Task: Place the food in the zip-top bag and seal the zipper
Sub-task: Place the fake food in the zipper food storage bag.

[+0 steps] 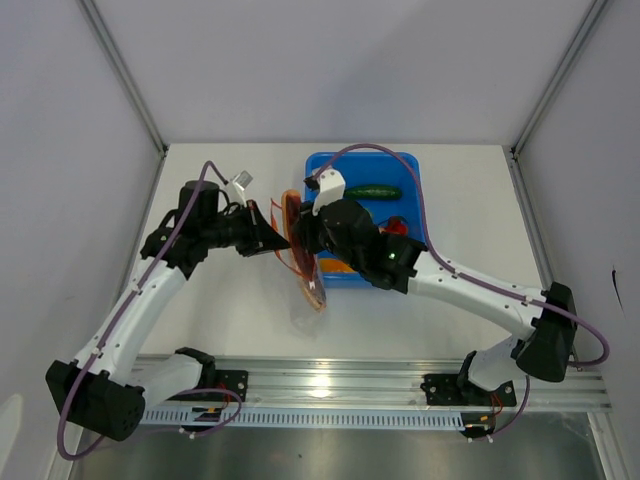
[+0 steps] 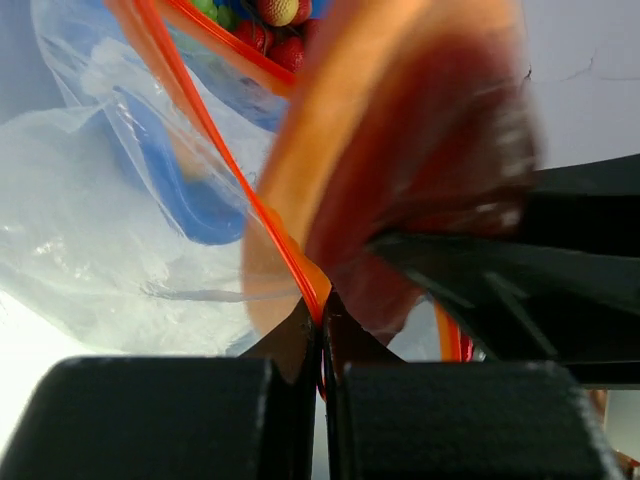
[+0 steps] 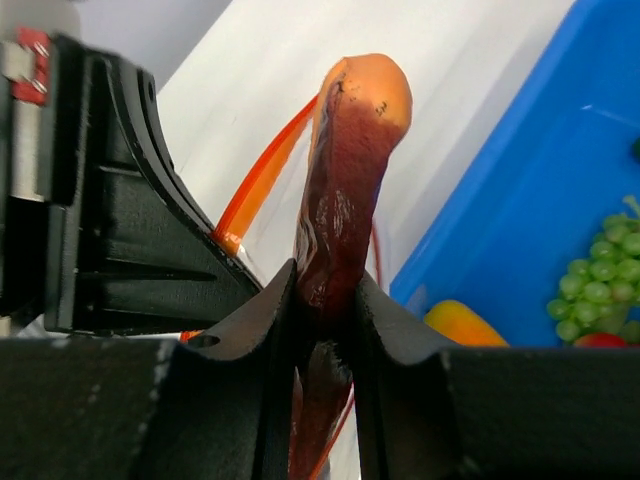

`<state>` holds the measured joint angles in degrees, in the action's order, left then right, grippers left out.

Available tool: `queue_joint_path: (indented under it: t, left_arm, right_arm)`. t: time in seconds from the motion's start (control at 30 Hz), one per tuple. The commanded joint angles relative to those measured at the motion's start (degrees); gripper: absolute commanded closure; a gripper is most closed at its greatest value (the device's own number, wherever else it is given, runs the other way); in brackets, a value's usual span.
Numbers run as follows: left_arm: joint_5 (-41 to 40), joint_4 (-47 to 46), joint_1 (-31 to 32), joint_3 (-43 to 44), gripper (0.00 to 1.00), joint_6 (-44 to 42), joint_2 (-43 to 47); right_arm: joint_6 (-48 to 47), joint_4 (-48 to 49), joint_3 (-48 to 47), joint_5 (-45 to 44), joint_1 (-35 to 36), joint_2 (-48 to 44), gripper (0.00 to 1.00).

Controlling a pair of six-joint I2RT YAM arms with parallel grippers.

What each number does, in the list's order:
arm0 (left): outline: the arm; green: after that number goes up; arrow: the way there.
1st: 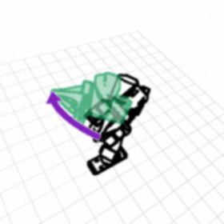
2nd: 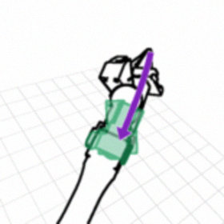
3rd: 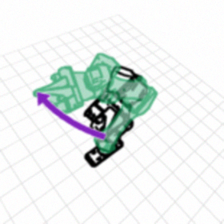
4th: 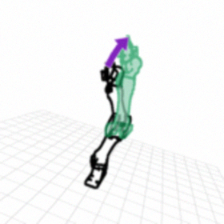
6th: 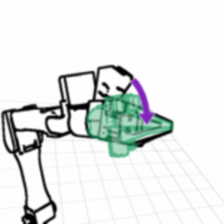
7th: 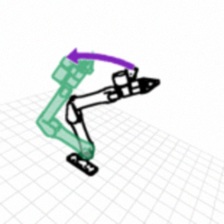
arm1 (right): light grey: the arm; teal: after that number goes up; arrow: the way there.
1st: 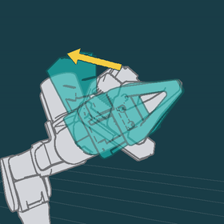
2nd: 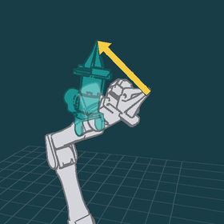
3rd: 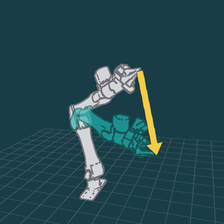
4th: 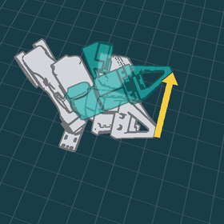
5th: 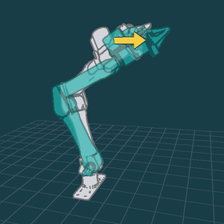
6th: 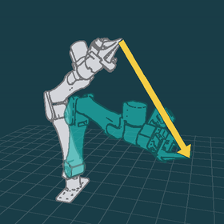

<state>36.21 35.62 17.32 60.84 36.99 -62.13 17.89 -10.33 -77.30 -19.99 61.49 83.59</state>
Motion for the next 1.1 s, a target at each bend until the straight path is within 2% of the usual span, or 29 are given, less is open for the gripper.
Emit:
queue_joint_path:
  t: [0.0, 0.23, 0.43, 0.53, 0.57, 0.7, 0.93, 1.07]
  left_arm:
    - [-0.7, -2.22, 0.34, 0.07, 1.0, -2.36, 1.75]
    - [-3.07, -1.43, 0.78, -0.11, 0.99, -5.17, 2.19]
    - [-5.78, -0.9, 2.54, 0.59, 0.99, -7.19, 2.63]
    - [-6.85, -0.29, 2.98, 0.6, 0.99, -7.9, 2.8]
    - [-7.46, -0.11, 2.98, 0.68, 0.99, -7.99, 2.8]
    - [-8.96, 0.25, 3.07, 0.07, 0.99, -8.43, 3.33]
    - [-10.19, 0.51, 3.07, -0.72, 1.0, -8.87, 3.68]
    - [-9.84, 0.42, 3.07, -0.55, 0.99, -8.78, 3.68]
  right_arm:
    - [2.76, -7.6, -4.7, 6.97, 0.03, 2.88, 1.0]
    - [2.5, -15.32, -10.59, 9.35, -0.06, 7.19, 1.0]
    - [3.2, -20.6, -16.82, 11.02, -0.06, 12.46, 0.96]
    - [3.55, -23.15, -19.28, 11.02, 0.12, 13.88, 0.81]
    - [3.56, -23.33, -19.47, 10.94, 0.2, 14.05, 0.67]
    - [3.47, -22.99, -18.86, 9.8, 0.47, 12.13, 0.47]
    - [2.5, -22.98, -18.5, 9.27, -0.23, 6.59, 0.38]
    - [2.15, -23.25, -16.49, 9.0, -1.72, 4.83, 0.39]
